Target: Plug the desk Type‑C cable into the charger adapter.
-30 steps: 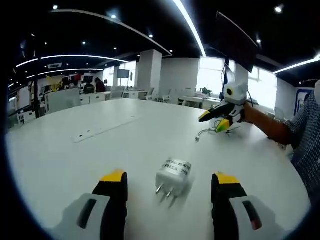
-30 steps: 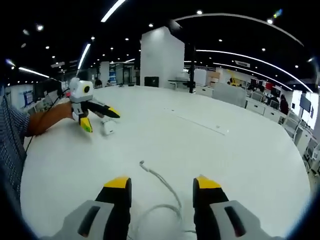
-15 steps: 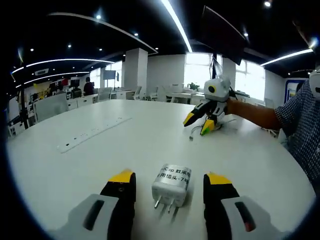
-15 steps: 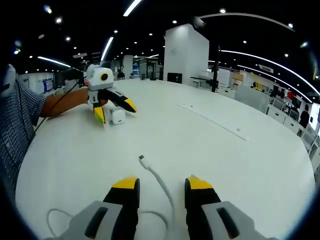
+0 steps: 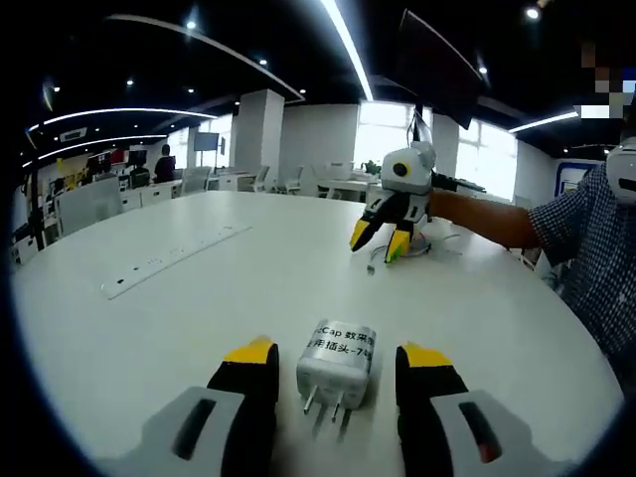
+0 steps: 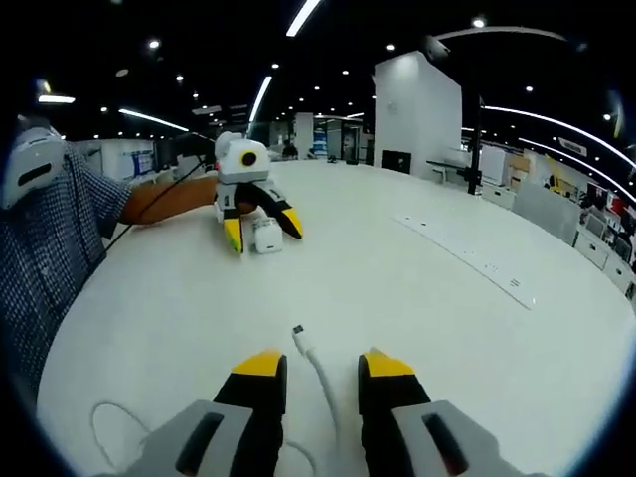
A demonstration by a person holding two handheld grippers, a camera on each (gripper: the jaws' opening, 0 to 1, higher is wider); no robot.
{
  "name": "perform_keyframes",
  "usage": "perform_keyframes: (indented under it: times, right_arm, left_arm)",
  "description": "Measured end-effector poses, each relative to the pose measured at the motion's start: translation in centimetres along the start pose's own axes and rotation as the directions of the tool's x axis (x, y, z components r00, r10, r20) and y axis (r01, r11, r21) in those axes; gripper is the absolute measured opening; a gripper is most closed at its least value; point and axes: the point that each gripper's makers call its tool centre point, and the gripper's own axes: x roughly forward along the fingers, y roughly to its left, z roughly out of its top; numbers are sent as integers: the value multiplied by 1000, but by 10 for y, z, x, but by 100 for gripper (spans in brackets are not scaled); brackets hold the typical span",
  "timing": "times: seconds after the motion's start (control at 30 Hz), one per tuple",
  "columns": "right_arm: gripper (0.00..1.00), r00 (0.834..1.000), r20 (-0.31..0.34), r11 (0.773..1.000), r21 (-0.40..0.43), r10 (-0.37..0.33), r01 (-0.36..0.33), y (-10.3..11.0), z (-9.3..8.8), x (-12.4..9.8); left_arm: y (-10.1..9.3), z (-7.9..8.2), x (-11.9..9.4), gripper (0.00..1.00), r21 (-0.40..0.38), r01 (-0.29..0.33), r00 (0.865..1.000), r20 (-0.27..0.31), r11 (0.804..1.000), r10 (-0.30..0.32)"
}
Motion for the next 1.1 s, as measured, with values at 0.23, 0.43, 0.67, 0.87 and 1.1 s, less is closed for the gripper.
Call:
perform_keyframes:
  times: [0.23,0.43,0.67,0.87,1.1]
  right_arm:
    - [30,1000,22,1000,3,4,-4,6,1,-1]
    - [27,999,41,1000,14,-3,3,12,0,-3]
    - [23,1000,31,1000,5,3,-3,17,1,-2]
    - [18,1000,25,1000,-3,11,-11,23,2,1]
    - [12,1000,18,1000,-10,19,-19,26,4,3]
  left_arm:
    - [-3,0,6,45,7,12,1000,-4,1000,-12]
    - [0,-4,4,43,26,-1,999,-32,1000,2]
    - [1,-6,-3,41,31,-15,998,-52,999,17]
    - [1,-9,-5,39,43,-16,998,-65,999,19]
    - [1,-9,-5,32,50,-16,998,-61,999,19]
